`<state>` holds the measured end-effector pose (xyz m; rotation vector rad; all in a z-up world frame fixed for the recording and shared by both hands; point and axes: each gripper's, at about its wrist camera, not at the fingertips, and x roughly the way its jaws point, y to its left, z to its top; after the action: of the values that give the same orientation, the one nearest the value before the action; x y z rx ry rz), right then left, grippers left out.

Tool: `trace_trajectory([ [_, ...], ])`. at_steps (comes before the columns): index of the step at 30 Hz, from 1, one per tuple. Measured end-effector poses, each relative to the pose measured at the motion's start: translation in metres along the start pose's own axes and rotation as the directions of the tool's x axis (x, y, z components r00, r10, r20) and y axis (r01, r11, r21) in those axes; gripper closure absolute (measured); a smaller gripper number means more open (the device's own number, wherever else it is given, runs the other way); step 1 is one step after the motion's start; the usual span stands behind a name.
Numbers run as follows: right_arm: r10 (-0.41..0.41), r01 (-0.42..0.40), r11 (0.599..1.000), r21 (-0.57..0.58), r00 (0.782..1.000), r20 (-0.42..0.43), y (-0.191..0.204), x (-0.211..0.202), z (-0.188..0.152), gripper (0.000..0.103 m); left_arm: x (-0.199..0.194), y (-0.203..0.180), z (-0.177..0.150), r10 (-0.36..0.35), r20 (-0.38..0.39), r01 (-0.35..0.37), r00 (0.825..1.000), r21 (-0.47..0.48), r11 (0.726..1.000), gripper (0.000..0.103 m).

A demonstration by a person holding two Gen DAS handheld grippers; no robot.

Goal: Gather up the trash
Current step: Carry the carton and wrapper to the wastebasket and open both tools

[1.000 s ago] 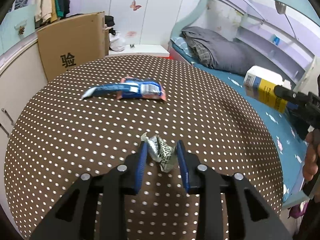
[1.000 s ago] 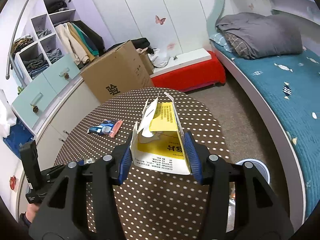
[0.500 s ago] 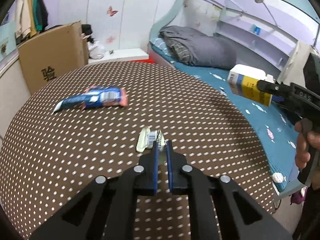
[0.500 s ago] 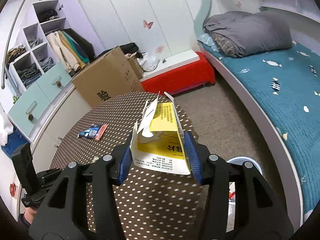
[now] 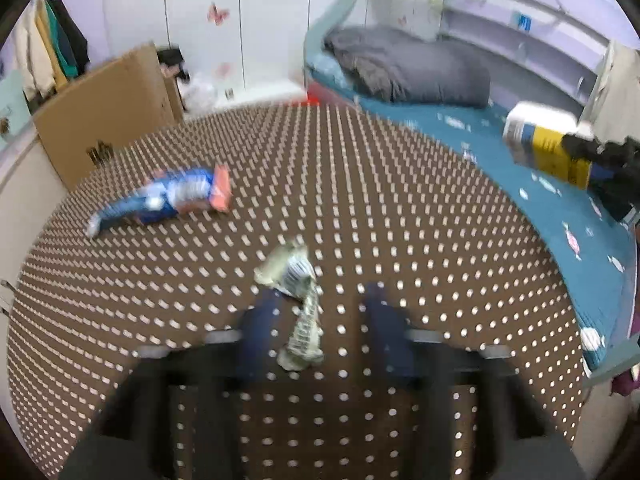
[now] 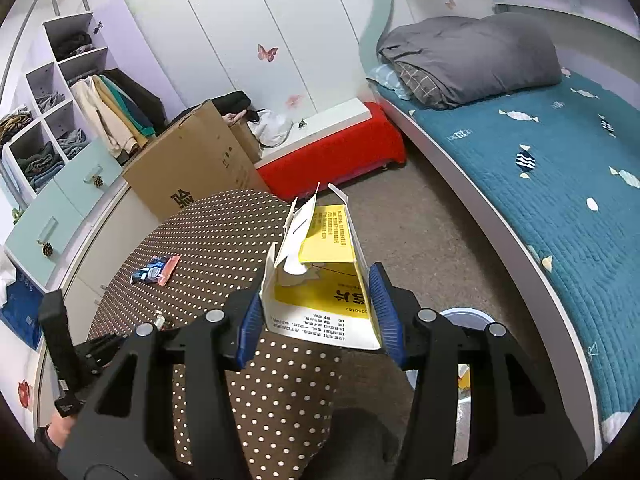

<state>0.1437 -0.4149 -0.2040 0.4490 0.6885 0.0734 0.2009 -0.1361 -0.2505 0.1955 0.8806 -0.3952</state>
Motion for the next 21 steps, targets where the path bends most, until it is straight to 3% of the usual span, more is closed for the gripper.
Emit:
trace_trajectory([
  [1, -0.001, 0.001, 1.0, 0.002, 1.0, 0.001, -0.002, 0.0, 0.0, 0.054, 0.0, -0.002, 0.002, -0.027, -0.01, 0.027, 1.0, 0.008, 1.0, 0.092],
  [9, -0.06, 0.061, 0.997, 0.046, 0.998, -0.011, -0.046, 0.006, 0.003, 0.054, -0.021, -0.016, 0.019, -0.133, 0.048, 0.133, 0.99, 0.001, 0.991, 0.092],
  [14, -0.122, 0.141, 0.981, 0.136, 0.982, -0.141, -0.111, 0.054, -0.019, 0.054, -0.023, -0.046, 0.043, -0.193, 0.062, 0.192, 0.979, 0.03, 0.981, 0.092],
  [18, -0.122, 0.198, 0.95, 0.24, 0.947, -0.296, -0.167, 0.11, -0.055, 0.054, -0.021, -0.074, 0.057, -0.235, 0.062, 0.232, 0.97, 0.052, 0.971, 0.092],
  [21, -0.098, 0.225, 0.918, 0.326, 0.926, -0.364, -0.201, 0.142, -0.08, 0.053, -0.018, -0.098, 0.065, -0.258, 0.056, 0.252, 0.965, 0.087, 0.964, 0.092],
])
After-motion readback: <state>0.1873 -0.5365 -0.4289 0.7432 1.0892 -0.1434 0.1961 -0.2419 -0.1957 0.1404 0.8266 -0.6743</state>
